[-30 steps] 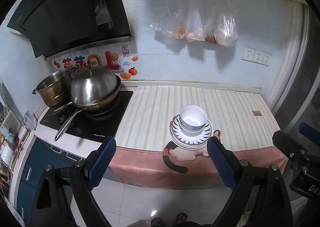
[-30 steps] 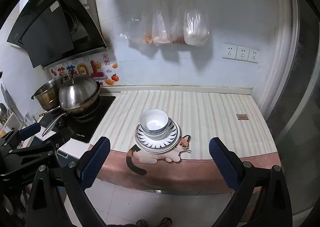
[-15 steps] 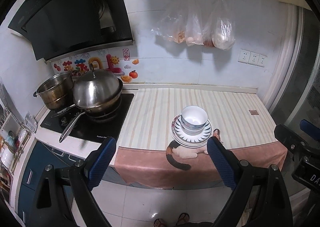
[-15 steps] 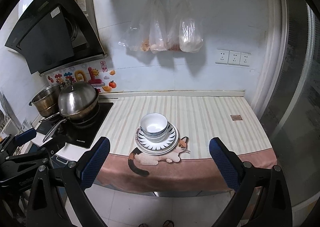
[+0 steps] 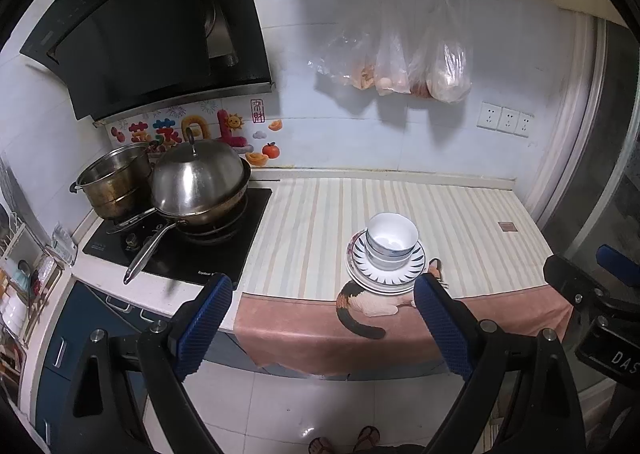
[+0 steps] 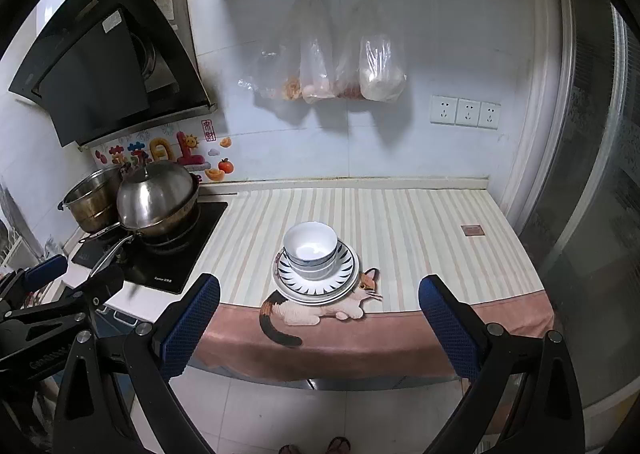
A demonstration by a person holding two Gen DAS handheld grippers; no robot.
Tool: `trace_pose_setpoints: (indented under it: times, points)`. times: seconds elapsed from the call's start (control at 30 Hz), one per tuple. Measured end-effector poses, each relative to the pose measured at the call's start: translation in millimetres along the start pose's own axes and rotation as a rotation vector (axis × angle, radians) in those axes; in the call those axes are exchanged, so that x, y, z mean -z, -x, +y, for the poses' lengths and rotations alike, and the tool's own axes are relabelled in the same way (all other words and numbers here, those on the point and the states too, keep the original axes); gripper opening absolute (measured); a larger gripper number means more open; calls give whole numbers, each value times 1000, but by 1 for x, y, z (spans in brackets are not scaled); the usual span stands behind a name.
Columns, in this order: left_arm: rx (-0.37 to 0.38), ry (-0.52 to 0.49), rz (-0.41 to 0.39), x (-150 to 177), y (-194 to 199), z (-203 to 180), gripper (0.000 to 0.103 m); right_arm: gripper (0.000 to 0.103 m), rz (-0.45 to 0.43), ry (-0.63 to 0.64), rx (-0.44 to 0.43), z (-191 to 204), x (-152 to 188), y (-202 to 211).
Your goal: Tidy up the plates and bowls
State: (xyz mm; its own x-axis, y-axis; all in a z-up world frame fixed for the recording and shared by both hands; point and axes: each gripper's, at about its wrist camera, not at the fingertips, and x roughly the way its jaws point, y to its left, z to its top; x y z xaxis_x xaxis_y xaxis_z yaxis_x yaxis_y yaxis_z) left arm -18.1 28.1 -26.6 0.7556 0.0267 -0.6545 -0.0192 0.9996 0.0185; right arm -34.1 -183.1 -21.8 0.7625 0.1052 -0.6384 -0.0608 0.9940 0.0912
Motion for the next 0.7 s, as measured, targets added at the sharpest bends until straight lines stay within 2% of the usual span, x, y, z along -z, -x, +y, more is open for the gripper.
trace_pose_setpoints:
  times: [0.7]
  points:
    - [14, 3, 7, -1, 2, 0, 93, 102, -5, -9, 21, -1, -5, -2]
